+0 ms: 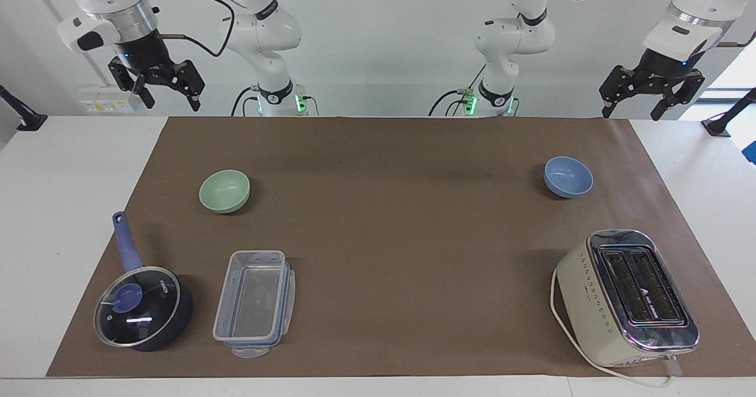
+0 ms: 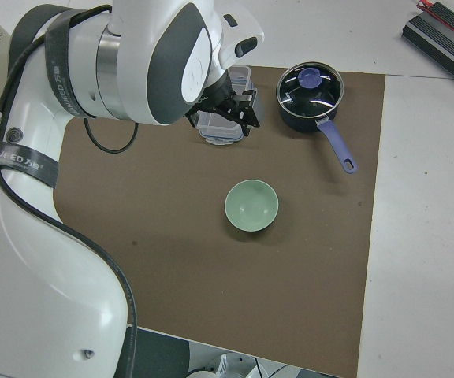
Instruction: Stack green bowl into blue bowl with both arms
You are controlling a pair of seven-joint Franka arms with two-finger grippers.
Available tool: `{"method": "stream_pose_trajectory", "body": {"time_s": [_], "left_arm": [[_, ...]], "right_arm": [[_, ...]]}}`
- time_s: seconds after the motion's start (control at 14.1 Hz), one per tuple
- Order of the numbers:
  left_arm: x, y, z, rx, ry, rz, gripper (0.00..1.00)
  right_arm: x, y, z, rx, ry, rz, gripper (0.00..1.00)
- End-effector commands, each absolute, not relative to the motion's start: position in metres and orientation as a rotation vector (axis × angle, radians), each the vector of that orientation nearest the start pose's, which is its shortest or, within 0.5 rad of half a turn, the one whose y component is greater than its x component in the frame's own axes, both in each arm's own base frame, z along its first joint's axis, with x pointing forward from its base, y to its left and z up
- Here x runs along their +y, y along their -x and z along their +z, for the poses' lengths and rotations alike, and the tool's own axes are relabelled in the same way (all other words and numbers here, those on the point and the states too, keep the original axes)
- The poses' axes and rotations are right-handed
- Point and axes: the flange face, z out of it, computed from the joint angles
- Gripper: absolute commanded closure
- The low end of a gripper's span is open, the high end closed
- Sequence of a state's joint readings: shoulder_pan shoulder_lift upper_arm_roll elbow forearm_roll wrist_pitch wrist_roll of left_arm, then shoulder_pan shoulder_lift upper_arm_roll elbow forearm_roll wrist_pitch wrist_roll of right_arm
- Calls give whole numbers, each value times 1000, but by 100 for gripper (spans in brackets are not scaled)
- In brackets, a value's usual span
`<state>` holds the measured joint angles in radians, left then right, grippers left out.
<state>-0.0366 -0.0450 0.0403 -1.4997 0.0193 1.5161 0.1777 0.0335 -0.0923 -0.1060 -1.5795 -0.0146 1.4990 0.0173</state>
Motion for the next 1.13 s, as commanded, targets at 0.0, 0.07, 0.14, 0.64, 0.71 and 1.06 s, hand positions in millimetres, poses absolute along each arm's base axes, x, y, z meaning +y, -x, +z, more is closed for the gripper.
{"method": "stream_pose_trajectory", "body": {"time_s": [0.0, 0.07, 0.14, 0.64, 0.71, 1.06], "left_arm": [[11, -524, 673, 265, 3095, -71, 0], [14, -523, 671, 258, 3097, -62, 0], [20, -521, 666, 266, 3098, -47, 0], [87, -493, 584, 298, 3170, -5, 0], [94, -492, 565, 304, 3173, 14, 0], [113, -470, 476, 328, 3190, 90, 0]], "right_arm": [[-45, -511, 661, 138, 3156, -35, 0], [-45, -511, 661, 138, 3156, -37, 0], [-45, -511, 661, 138, 3156, -37, 0], [-45, -510, 663, 138, 3156, -42, 0], [-45, -510, 662, 137, 3156, -39, 0], [-45, -509, 662, 137, 3156, -39, 0]]}}
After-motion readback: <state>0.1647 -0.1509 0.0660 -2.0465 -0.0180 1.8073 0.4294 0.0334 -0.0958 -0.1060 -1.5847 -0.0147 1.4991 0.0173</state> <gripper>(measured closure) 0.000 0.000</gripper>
